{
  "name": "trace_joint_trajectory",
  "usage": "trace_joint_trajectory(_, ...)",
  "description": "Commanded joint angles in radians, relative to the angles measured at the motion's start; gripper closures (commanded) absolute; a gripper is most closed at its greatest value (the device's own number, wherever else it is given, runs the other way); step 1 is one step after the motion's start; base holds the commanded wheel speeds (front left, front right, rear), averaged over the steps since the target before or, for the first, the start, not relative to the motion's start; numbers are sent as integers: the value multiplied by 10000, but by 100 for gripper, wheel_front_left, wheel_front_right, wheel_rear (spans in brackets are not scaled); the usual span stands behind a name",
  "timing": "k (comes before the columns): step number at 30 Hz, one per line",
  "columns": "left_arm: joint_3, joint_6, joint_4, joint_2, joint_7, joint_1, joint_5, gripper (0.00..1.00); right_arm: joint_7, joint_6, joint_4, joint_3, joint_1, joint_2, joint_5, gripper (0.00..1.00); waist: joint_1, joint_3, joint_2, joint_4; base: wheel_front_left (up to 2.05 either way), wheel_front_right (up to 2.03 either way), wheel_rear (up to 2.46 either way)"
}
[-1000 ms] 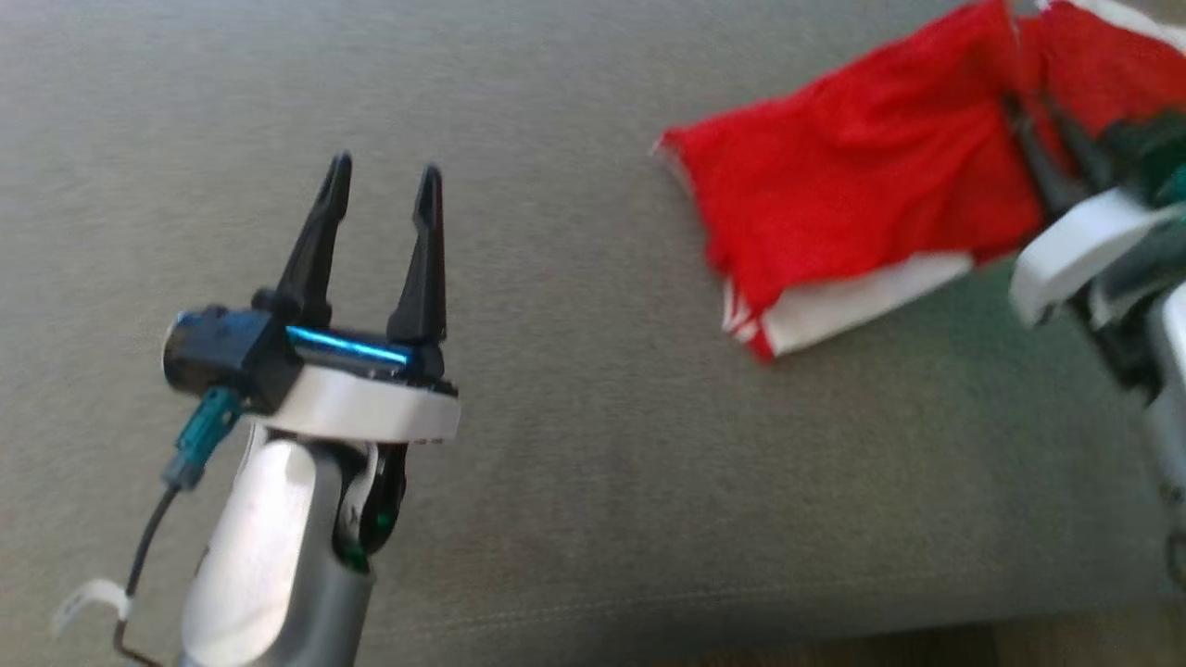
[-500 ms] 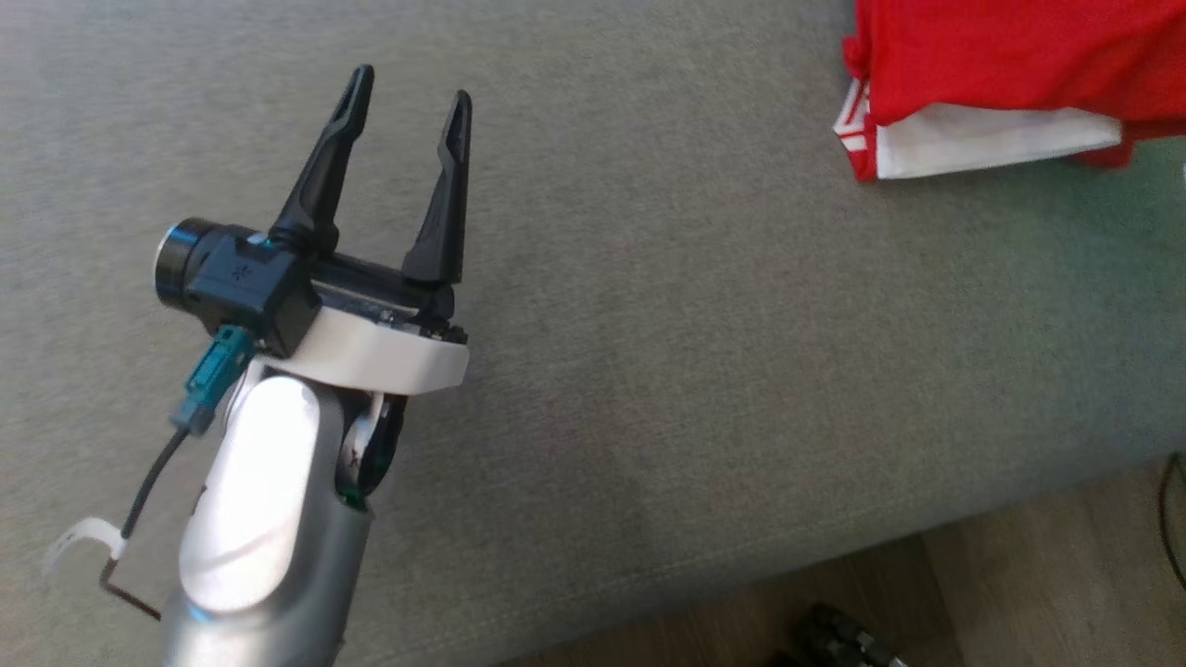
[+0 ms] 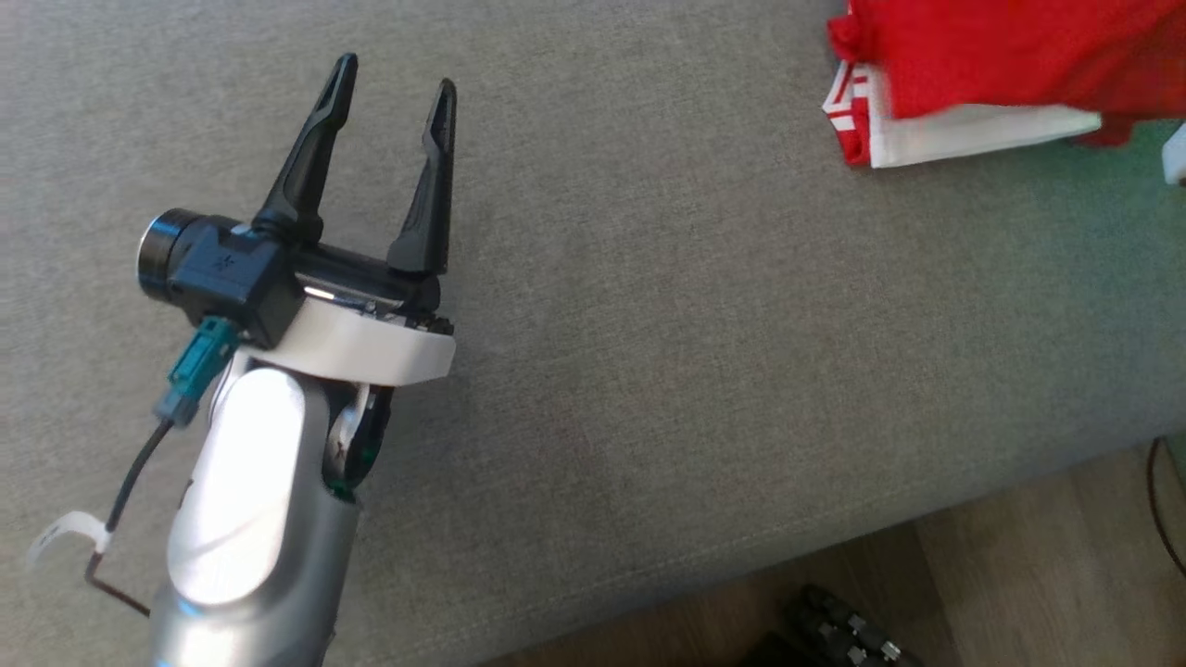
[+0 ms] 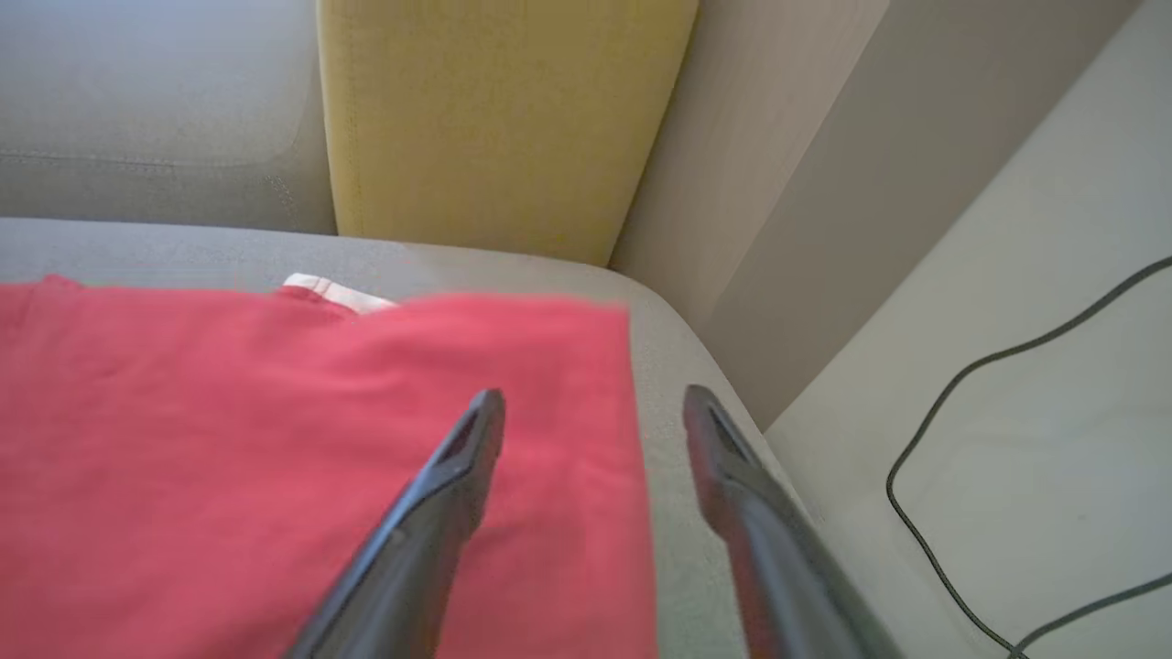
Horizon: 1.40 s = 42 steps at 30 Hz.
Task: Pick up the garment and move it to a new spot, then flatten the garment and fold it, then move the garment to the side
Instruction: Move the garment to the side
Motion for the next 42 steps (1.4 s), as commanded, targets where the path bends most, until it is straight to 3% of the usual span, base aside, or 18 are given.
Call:
trace_joint_trajectory(1, 357, 27, -330, 94, -51, -53, 13, 0, -136, -6, -311, 27, -147, -118, -46, 0, -1, -100, 0, 80, 0, 0, 0)
trace_joint_trajectory(6, 448, 145, -353, 58, -51, 177, -236, 0, -426, -6, -713, 73, 10, 77, -176, 0, -1, -618, 0, 480, 0, 0, 0)
trace_joint_trajectory(11, 563, 370, -398, 33, -51, 575, -620, 0, -539, -6, -1893, 543, 687, 607, 108, 0, -1, -1335, 0, 1053, 0, 0, 0)
trace_joint_trajectory(17, 455, 722, -471, 27, -51, 1096, -1174, 0, -644, -6, -3792, 1143, 2293, 1058, 480, 0, -1, -2193, 0, 1956, 0, 0, 0)
trace_joint_trajectory(25, 267, 1143, -504, 25, -51, 2082, -1626, 0, -928, -6, -5448, 1037, 4611, 1967, 352, 0, -1, -3179, 0, 2861, 0, 0, 0)
trace_joint_trajectory(34, 131, 1414, -430, 25, -51, 3037, -1838, 0, -1701, -6, -6111, 801, 6560, 2787, -349, 0, -1, -3852, 0, 3353, 0, 0, 0)
trace_joint_trajectory(42, 27, 1516, -337, 25, -51, 3353, -1660, 0, -1972, -6, -6178, 538, 7130, 3122, -712, 0, -1, -3935, 0, 3407, 0, 0, 0)
